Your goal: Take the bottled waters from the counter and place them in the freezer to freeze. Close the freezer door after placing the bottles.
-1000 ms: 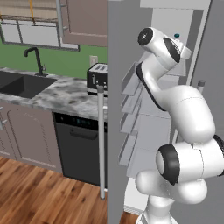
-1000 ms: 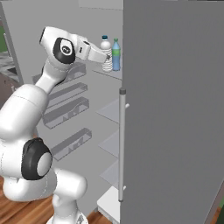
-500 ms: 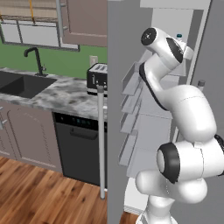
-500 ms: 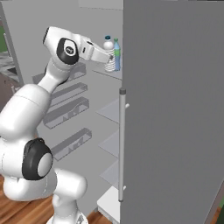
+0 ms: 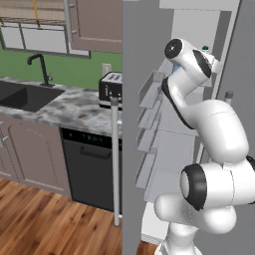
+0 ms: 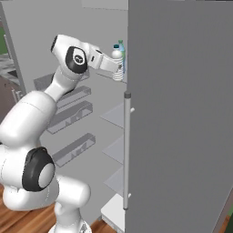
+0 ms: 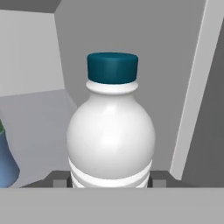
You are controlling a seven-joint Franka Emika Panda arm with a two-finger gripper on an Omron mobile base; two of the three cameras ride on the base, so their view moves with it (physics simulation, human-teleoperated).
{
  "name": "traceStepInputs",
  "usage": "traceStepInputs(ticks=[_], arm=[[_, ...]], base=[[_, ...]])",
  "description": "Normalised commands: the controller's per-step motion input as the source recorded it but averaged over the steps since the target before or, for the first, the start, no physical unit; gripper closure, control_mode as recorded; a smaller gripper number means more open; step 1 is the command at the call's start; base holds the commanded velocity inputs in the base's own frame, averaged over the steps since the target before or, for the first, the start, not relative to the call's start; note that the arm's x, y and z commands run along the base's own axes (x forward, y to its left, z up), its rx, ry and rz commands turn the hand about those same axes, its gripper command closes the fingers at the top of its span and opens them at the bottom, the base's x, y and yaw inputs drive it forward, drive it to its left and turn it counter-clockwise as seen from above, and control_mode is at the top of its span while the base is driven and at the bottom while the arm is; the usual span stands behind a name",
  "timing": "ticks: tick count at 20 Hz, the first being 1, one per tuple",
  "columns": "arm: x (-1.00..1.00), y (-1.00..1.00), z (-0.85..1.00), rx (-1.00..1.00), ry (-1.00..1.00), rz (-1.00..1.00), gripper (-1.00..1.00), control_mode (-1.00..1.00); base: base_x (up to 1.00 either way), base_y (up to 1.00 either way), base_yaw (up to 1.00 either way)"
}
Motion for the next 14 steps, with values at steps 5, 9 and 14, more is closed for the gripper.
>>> traceStepInputs(ticks=[5, 9, 14], arm=[[0.18, -0.17, 0.0, -0.02, 0.0, 0.04, 1.0, -1.0], [0.36, -0.01, -0.07, -0.05, 0.0, 0.03, 1.0, -1.0], [0.36, 0.0, -0.13, 0.0, 0.0, 0.01, 1.0, -1.0]], base=[[0.0, 0.0, 0.0], [0.0, 0.0, 0.0], [0.0, 0.0, 0.0]])
